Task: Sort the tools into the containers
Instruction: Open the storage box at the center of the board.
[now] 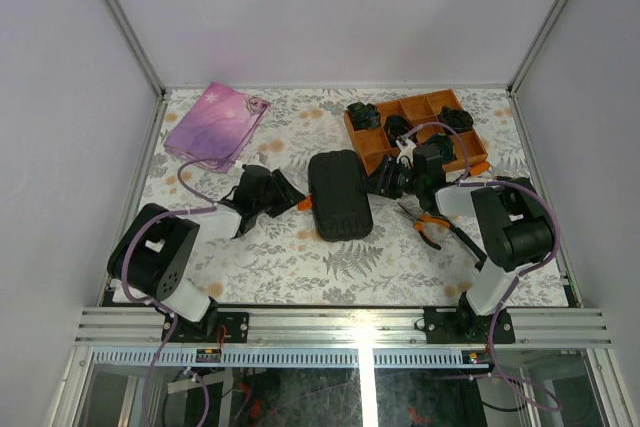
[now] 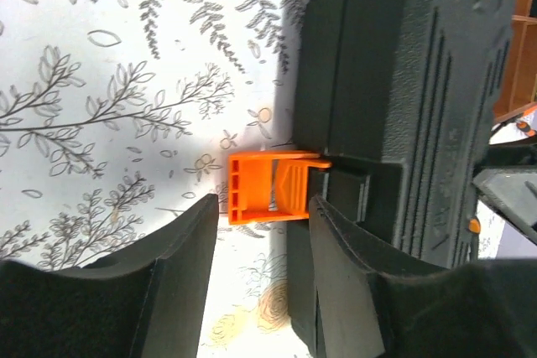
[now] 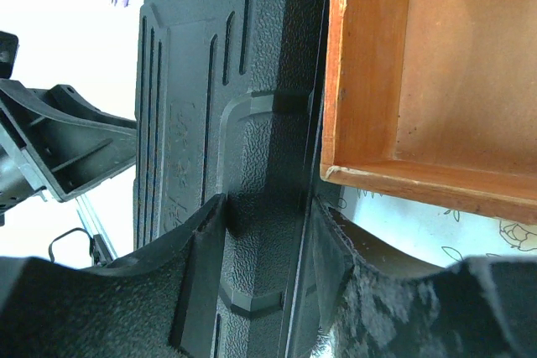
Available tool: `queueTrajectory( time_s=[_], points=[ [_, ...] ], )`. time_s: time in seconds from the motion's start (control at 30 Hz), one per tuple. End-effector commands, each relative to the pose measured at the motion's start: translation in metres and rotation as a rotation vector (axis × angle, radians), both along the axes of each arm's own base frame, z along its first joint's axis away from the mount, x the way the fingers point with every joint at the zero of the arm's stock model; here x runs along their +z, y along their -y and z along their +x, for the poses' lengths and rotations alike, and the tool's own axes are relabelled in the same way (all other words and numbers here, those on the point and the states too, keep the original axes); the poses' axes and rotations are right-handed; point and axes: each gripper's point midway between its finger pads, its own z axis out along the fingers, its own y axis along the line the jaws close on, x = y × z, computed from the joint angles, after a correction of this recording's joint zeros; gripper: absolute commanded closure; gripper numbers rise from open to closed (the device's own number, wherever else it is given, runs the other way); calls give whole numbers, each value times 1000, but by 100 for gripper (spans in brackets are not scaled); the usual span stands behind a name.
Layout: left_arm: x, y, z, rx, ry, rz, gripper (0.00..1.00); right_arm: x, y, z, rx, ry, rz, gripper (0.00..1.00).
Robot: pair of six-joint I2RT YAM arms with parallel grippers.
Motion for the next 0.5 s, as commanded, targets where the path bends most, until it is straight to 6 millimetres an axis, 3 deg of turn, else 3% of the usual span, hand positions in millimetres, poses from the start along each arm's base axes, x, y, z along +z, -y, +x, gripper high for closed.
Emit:
queueTrajectory(
  time_s=[0.0, 0.47],
  points=[
    [-3, -10, -1, 15, 13, 33, 55, -60, 29, -31, -30, -179, -170, 57],
    [2, -8, 0, -46, 42, 33, 62, -52, 30, -27, -28, -155, -189, 57]
  ],
)
